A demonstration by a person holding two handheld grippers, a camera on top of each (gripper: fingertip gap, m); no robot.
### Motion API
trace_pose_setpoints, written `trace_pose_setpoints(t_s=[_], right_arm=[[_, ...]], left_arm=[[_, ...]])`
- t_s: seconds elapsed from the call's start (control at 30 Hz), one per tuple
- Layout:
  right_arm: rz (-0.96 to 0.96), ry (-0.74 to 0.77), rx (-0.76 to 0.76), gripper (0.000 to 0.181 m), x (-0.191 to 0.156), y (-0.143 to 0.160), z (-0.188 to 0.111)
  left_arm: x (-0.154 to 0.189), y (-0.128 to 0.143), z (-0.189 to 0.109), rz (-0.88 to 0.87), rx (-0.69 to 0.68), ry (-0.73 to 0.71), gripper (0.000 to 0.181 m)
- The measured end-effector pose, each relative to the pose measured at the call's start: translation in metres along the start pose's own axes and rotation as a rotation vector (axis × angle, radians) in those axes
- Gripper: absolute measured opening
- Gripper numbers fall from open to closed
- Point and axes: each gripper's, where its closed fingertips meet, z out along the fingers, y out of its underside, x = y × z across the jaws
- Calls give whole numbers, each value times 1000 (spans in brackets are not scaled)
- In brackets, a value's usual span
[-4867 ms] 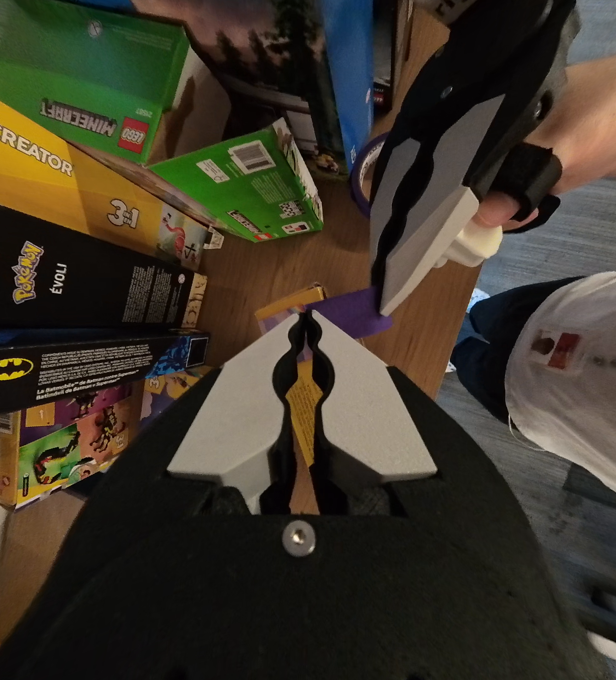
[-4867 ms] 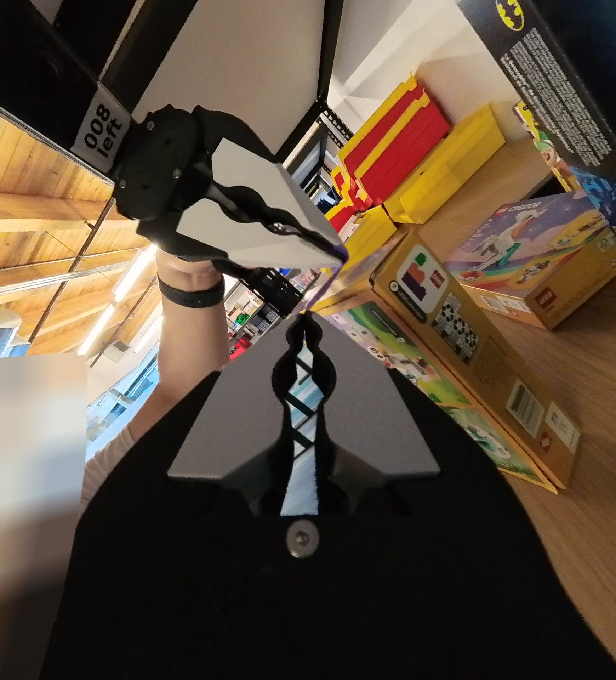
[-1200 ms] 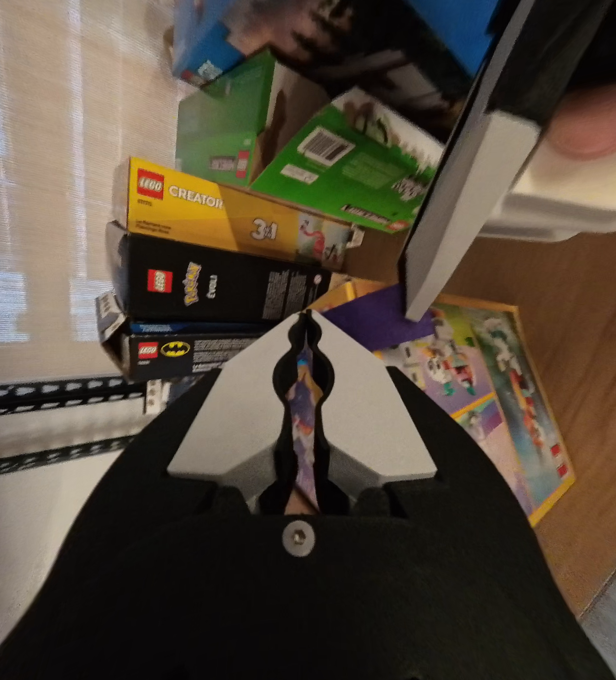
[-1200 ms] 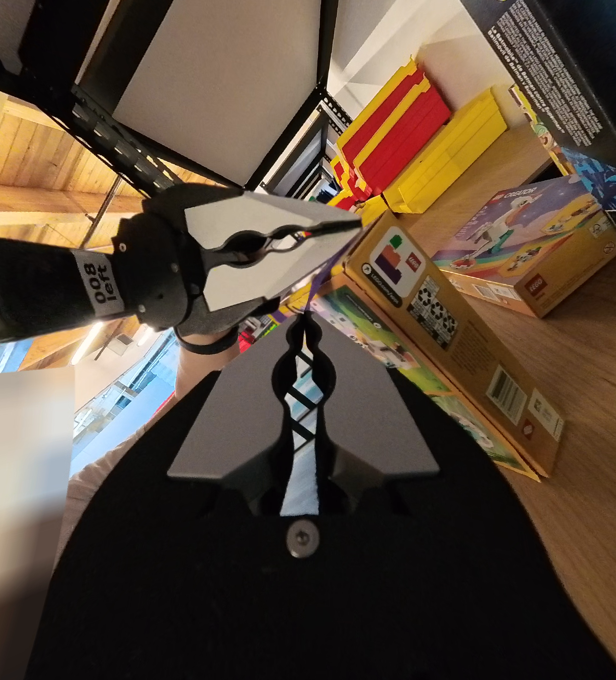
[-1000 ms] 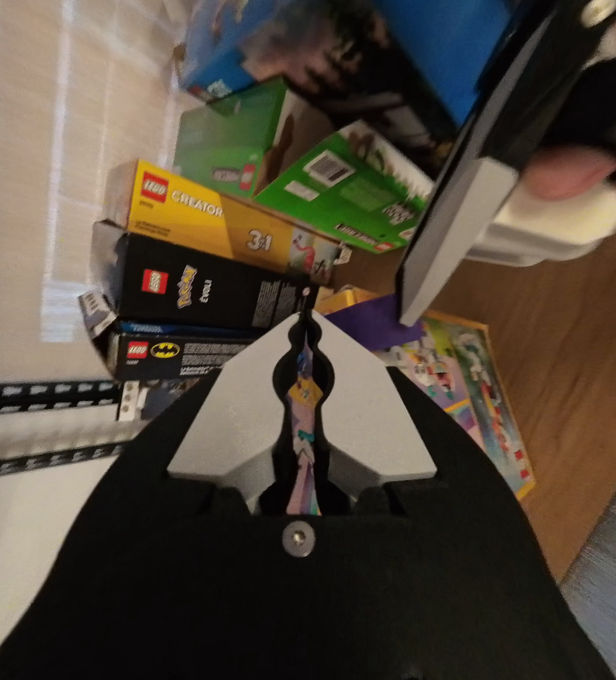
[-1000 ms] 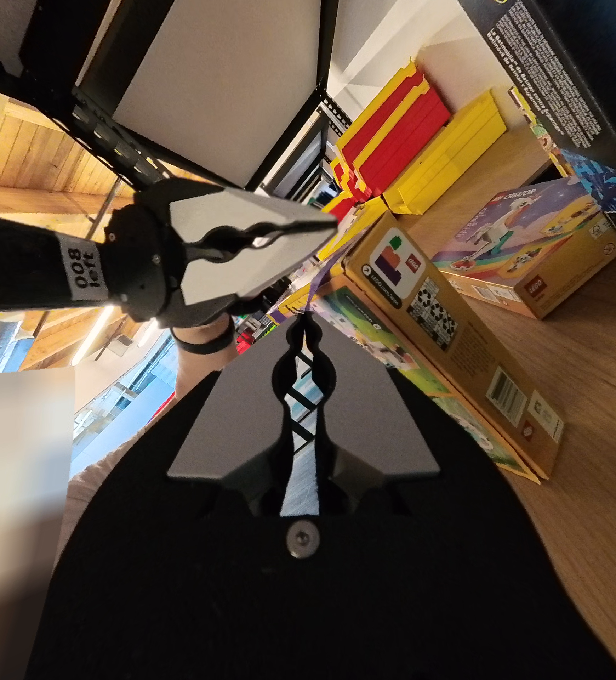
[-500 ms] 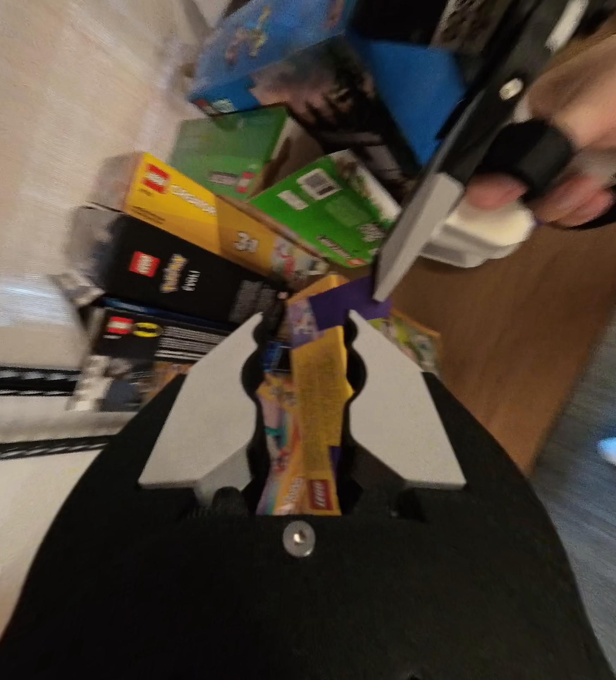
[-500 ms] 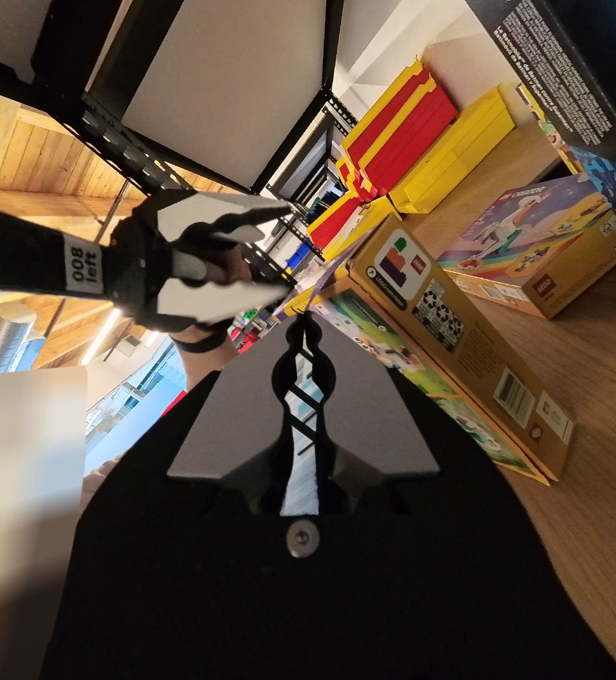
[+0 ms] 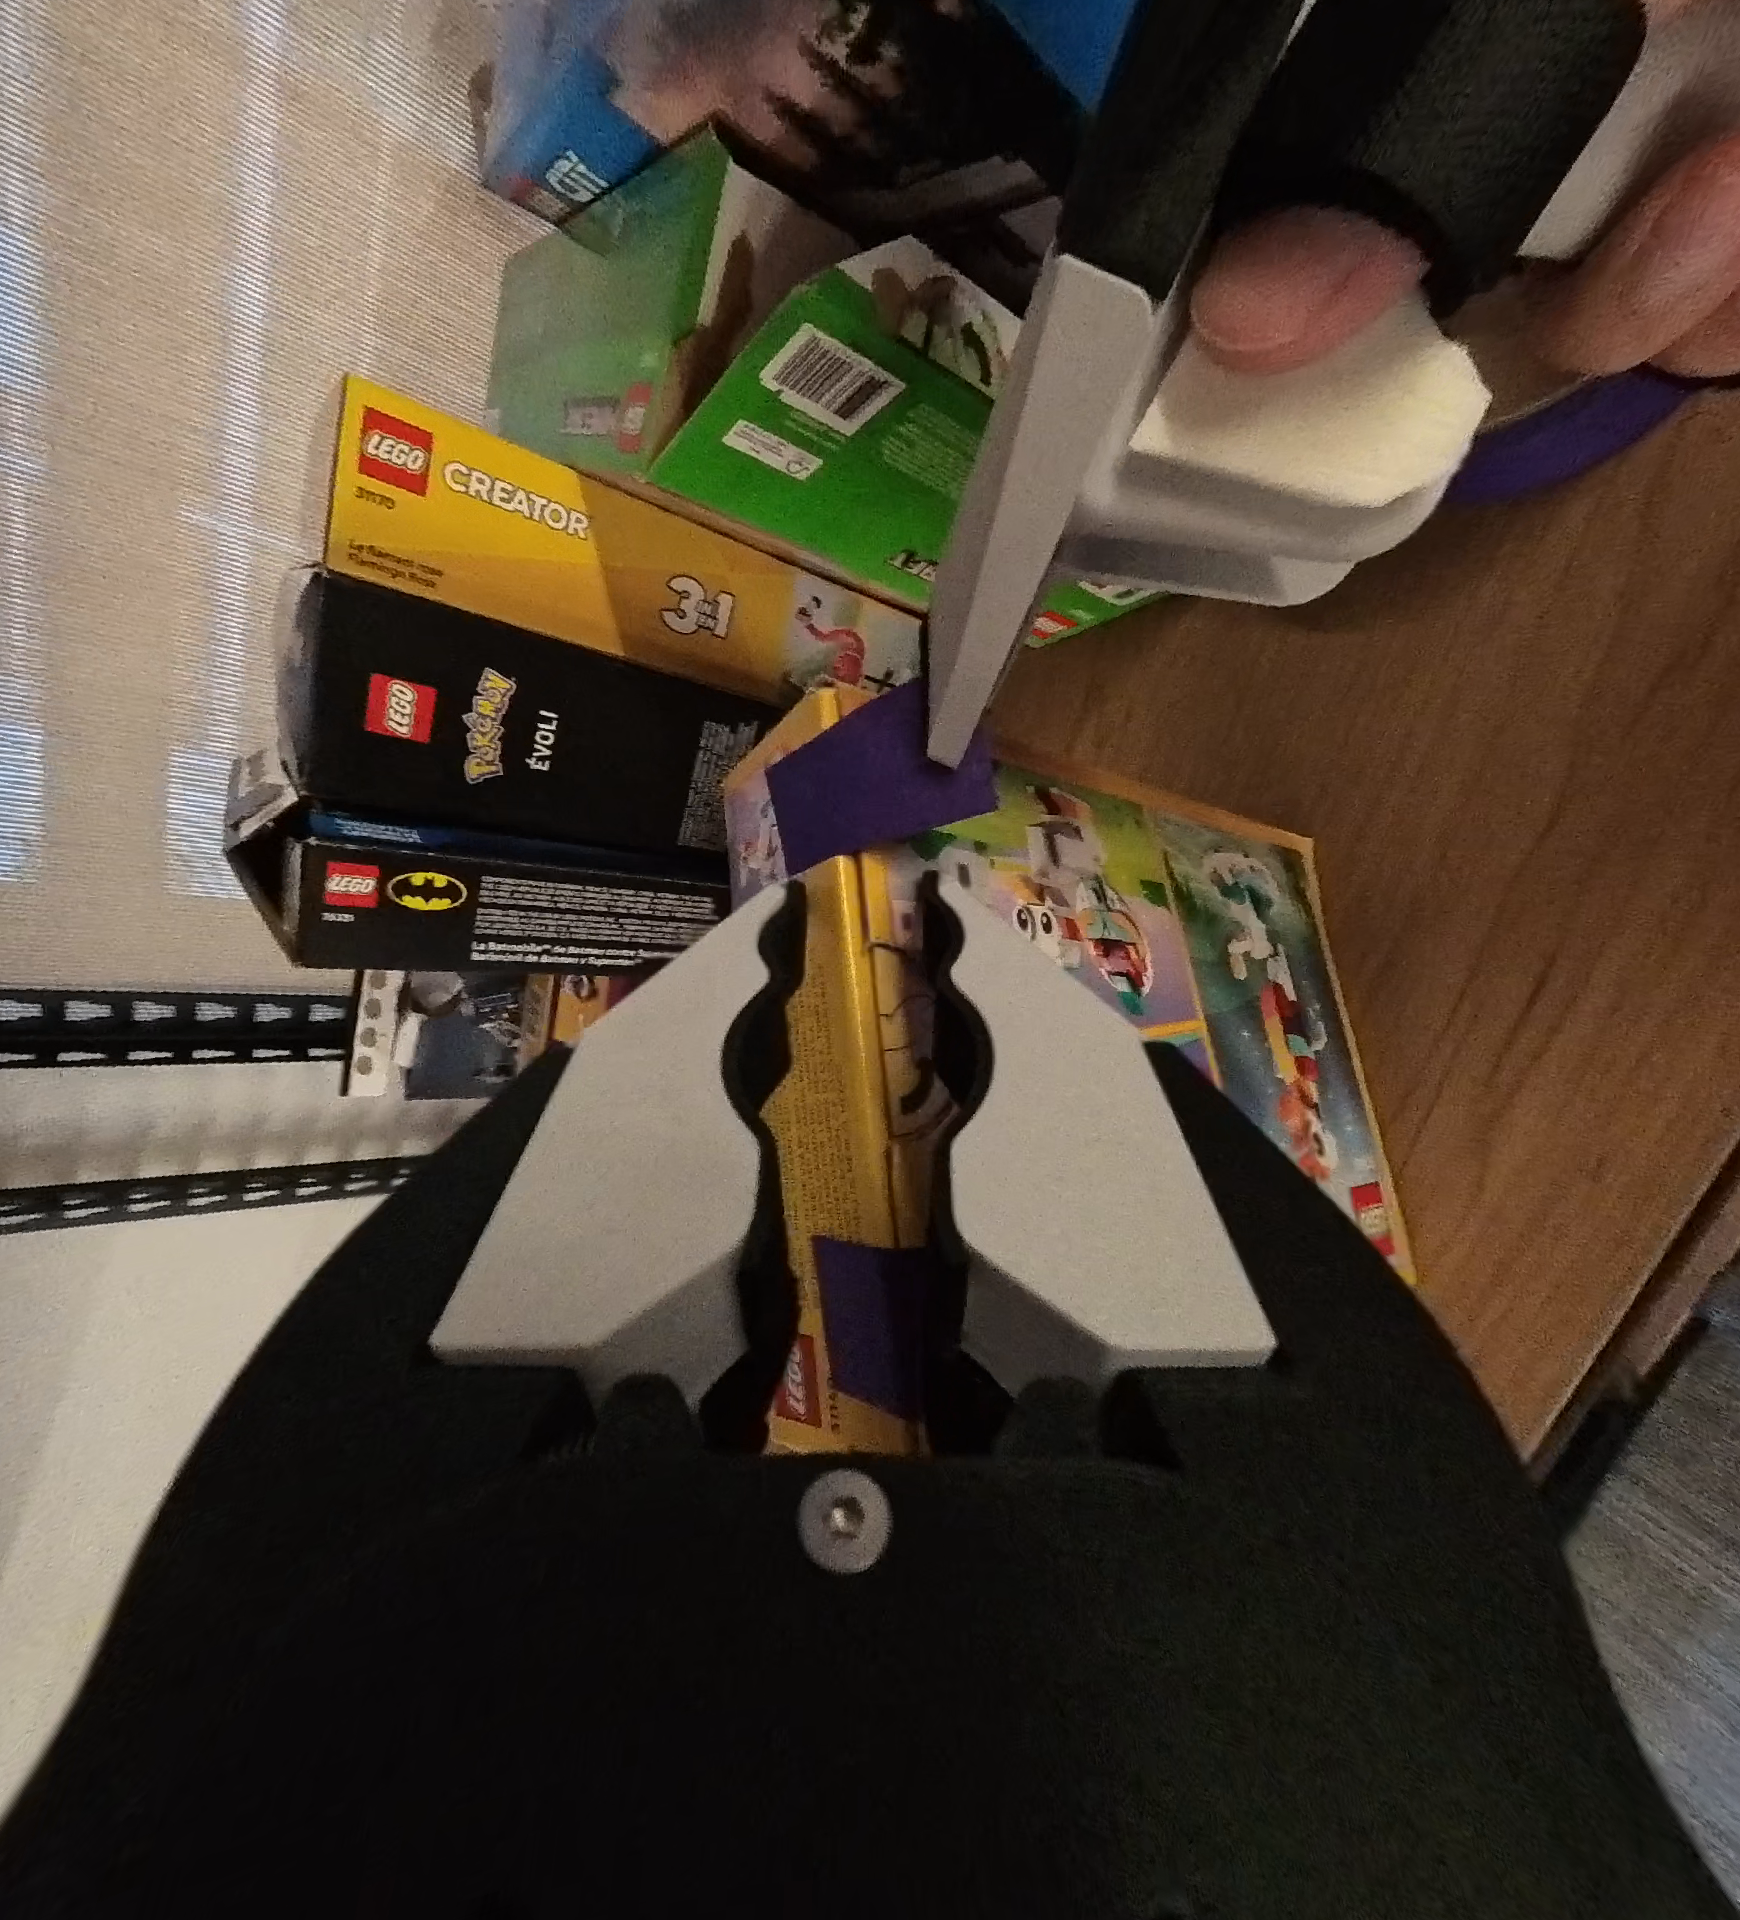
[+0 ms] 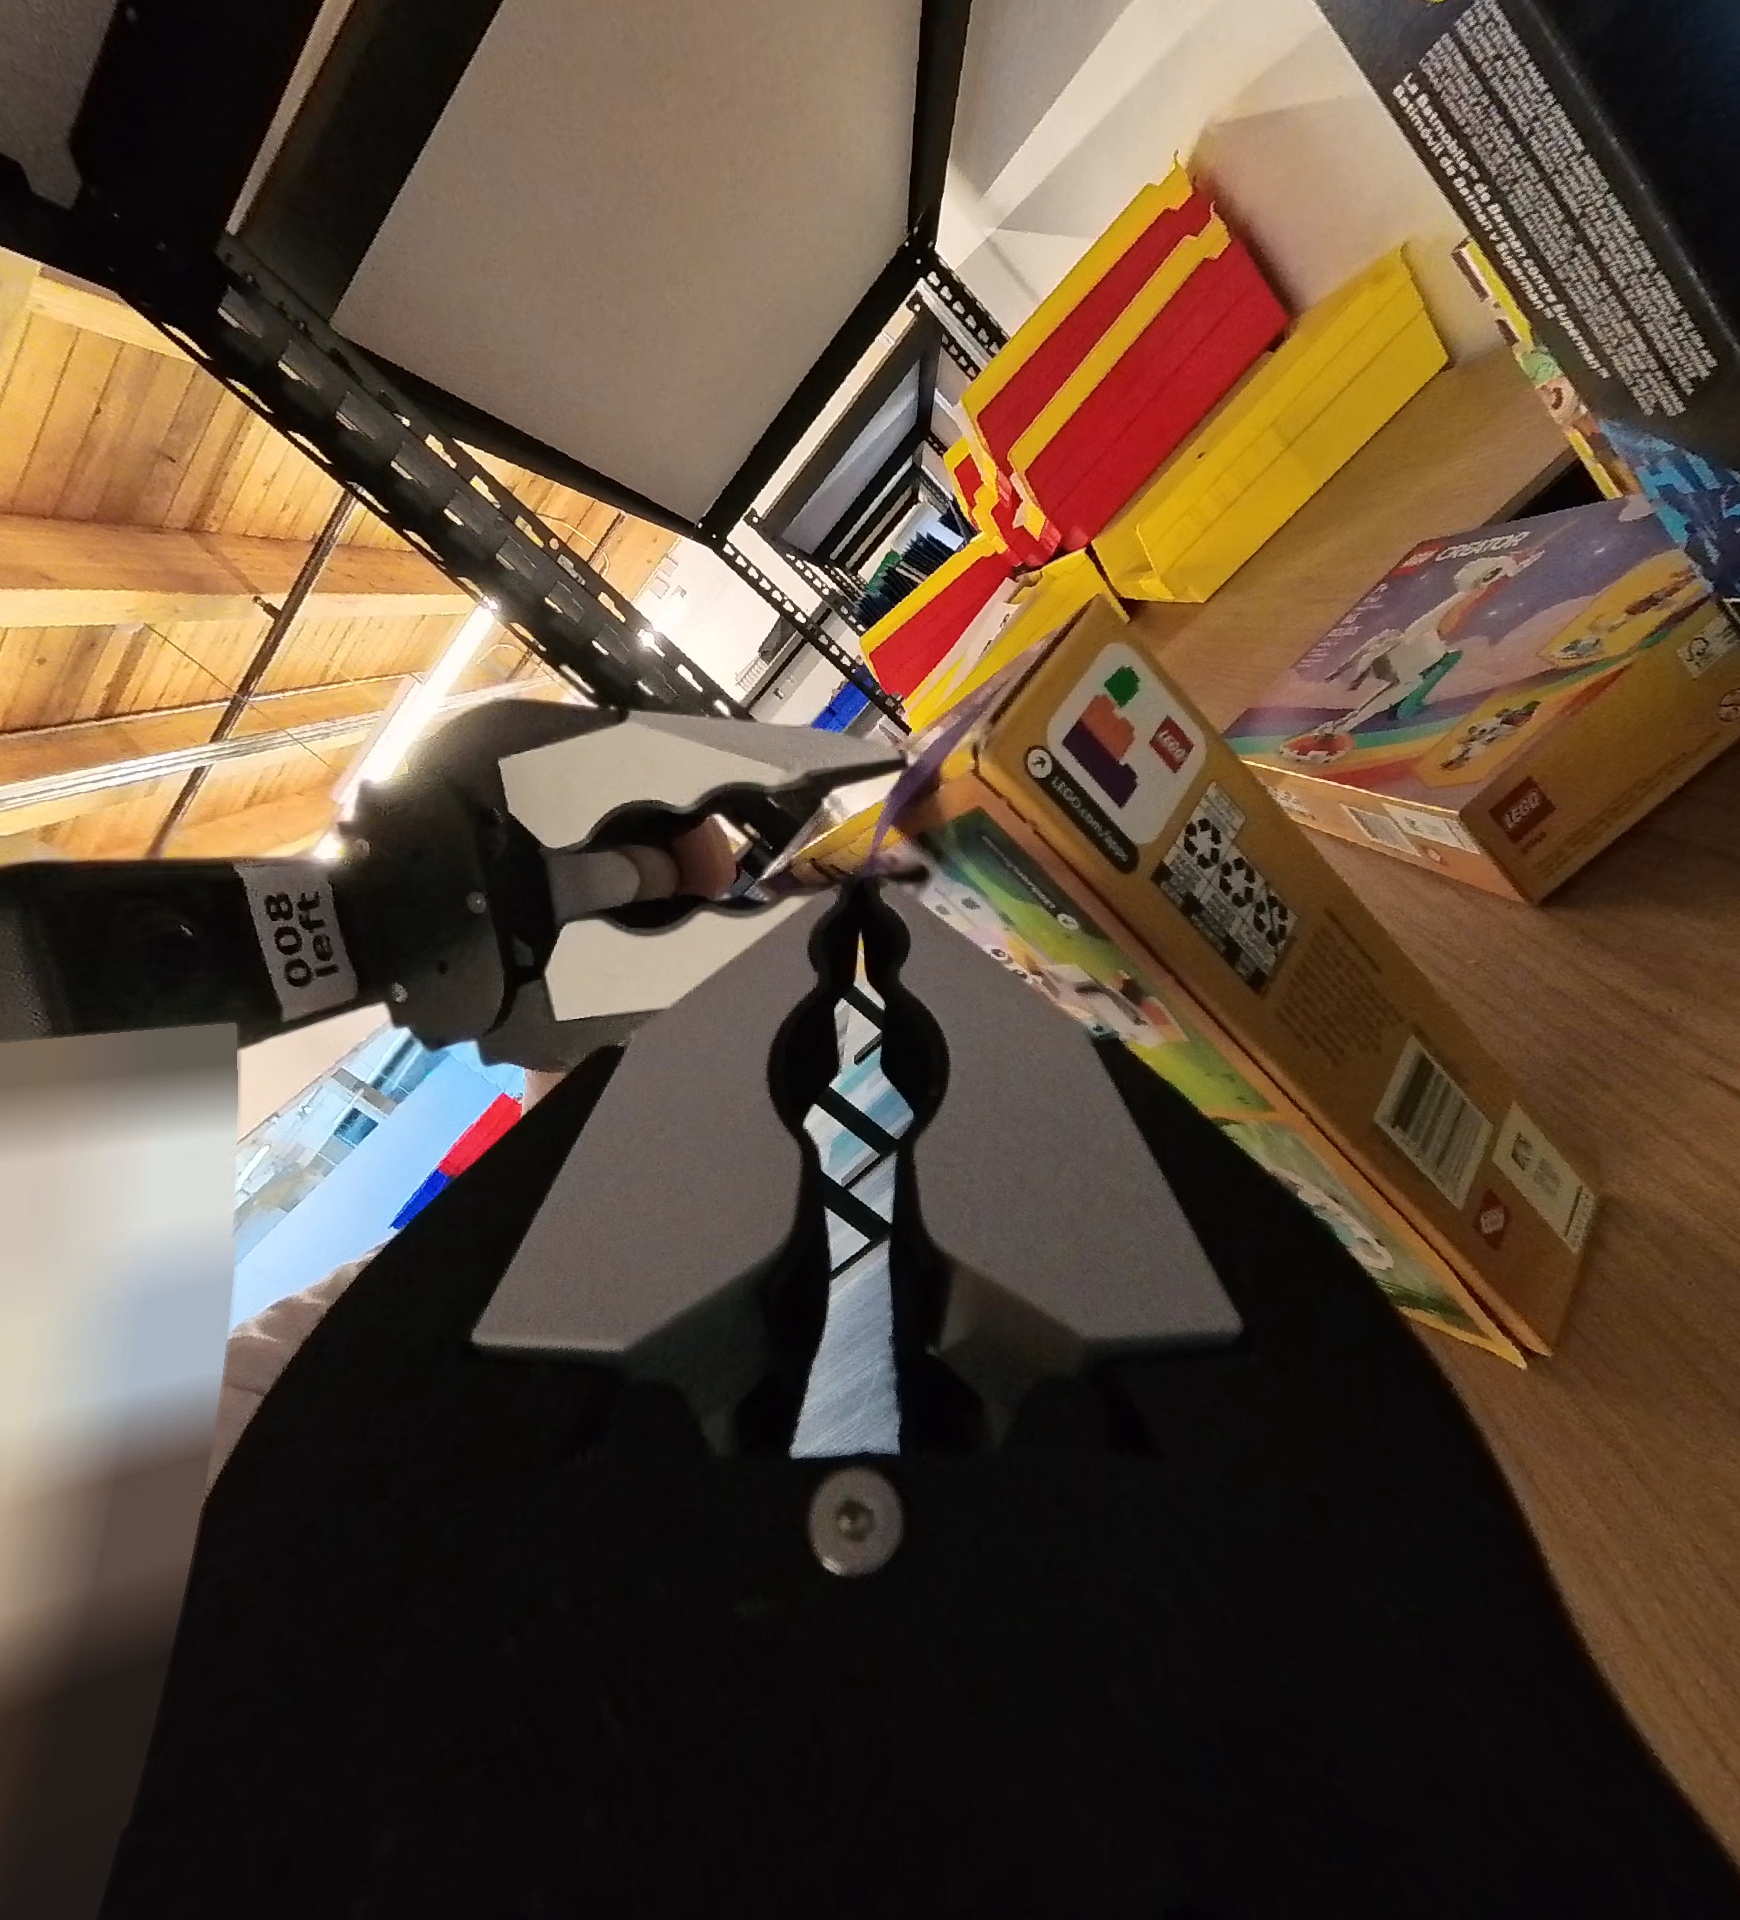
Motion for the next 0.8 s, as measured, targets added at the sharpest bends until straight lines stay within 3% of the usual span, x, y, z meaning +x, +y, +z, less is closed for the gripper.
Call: trace_pose_setpoints(t_s=[0.8], right_arm=[[103,-7,50,0,5,4,1]], left_arm=[[-1,1,1,-17,2,-13,17]])
